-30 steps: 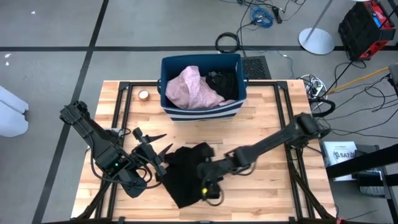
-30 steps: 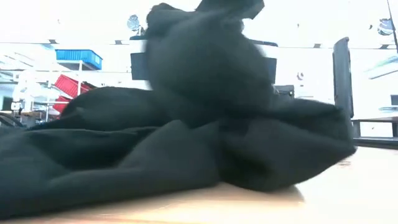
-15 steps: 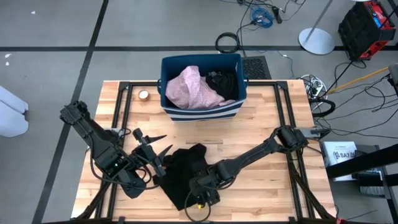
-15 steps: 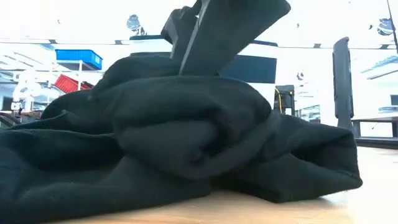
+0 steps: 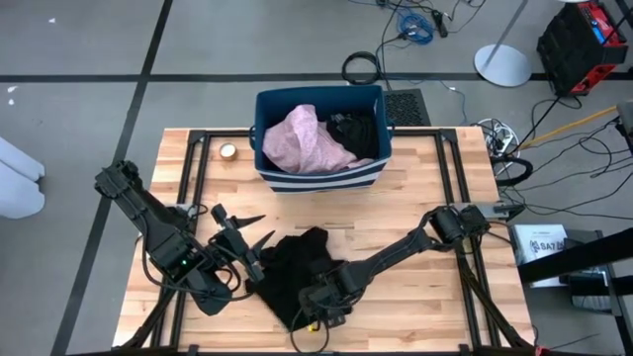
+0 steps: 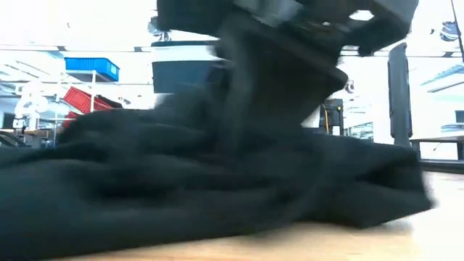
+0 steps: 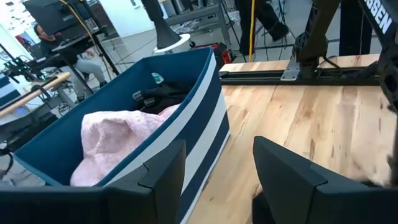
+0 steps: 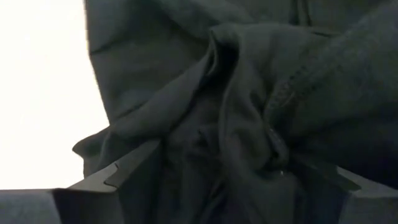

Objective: Sort clothes
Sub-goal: Fold the black sweatshirt

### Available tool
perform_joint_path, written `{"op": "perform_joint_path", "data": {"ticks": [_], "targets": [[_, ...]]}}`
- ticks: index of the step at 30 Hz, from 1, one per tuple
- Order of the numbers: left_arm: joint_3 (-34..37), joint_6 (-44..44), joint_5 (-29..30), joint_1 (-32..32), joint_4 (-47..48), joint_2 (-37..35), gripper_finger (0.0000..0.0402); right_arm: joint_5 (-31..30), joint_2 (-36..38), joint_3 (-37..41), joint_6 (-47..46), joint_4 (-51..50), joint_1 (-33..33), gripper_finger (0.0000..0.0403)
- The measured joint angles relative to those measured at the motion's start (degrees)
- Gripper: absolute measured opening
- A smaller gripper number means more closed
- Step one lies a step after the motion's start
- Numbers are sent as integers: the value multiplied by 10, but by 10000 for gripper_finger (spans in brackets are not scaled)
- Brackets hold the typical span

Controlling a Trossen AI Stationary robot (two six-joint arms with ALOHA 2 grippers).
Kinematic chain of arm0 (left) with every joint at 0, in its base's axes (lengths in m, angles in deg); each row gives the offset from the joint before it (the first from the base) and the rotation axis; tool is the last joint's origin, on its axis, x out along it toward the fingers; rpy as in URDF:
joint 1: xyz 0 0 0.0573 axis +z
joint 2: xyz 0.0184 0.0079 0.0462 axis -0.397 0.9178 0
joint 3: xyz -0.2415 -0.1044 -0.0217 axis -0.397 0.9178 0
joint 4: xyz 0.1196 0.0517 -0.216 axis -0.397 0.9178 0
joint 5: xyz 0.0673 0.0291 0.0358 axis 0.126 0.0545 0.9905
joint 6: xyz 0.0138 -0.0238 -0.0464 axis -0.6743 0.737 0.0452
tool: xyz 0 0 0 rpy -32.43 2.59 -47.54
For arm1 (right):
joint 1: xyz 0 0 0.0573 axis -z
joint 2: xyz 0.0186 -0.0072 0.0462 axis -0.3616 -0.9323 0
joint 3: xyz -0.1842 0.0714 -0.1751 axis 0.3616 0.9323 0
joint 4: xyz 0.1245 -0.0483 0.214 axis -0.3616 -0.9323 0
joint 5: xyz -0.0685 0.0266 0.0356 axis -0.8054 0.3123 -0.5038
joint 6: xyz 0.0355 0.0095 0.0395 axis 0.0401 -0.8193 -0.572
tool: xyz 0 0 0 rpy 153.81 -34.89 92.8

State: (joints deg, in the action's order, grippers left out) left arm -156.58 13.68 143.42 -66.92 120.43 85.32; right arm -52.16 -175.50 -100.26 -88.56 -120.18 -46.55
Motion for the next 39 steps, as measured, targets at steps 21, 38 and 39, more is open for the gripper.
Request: {"op": "perform_joint_path", "data": {"ticks": [21,38,39], "targets": [[0,0,-100,0,-56,0,199,10,72,84,-132,-177,-104,279],[0,0,-99,3,-87,0,199,-49,324,490,-335,275,-113,278],[0,-1,-99,3,-89,0,199,-53,323,489,-335,279,-113,278]]}}
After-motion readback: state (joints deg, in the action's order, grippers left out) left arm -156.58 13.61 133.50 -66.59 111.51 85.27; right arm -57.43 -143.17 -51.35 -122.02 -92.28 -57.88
